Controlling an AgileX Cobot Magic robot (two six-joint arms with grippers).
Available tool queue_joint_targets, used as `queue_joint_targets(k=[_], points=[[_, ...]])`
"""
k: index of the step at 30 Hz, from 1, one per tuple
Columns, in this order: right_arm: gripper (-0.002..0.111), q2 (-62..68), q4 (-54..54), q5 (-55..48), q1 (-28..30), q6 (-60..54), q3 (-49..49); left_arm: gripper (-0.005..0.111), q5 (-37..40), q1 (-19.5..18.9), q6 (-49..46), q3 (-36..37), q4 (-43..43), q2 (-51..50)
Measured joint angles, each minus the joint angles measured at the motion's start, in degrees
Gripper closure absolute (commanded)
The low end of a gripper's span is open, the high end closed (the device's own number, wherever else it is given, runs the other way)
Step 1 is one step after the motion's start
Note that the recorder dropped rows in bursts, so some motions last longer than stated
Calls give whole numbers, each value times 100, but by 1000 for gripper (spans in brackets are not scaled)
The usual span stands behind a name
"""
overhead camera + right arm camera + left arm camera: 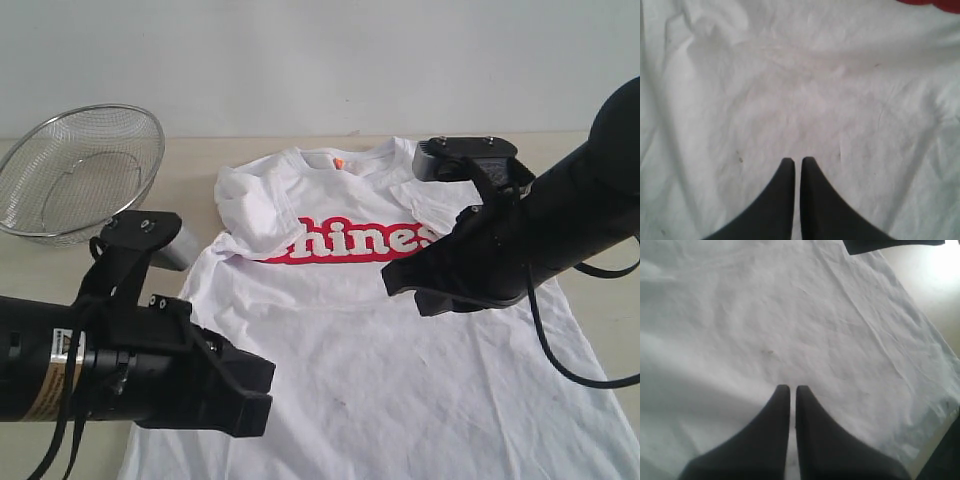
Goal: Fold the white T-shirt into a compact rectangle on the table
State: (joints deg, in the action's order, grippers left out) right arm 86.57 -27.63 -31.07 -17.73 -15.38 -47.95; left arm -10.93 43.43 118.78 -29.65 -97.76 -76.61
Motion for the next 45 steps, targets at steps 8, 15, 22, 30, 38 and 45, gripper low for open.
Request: queue_joint_targets(k=[8,15,22,30,38,45], points=[[108,0,-11,0,0,0,0,102,-359,0,-3419,0,2494,0],[108,0,-23,0,0,0,0,102,-329,244,-8230,-34,7227,0],[108,0,-23,0,0,0,0,102,1026,222,-10085,-214,8246,0],[108,0,-23,0,0,0,0,102,3586,160,-9640,-896,8309,0],[108,0,-23,10,0,0,0,102,3984,-609,-9551,-1789,8490,-234],[108,0,-23,10,0,0,0,102,4037,-1383,-11125,-2712,10098,-1431]])
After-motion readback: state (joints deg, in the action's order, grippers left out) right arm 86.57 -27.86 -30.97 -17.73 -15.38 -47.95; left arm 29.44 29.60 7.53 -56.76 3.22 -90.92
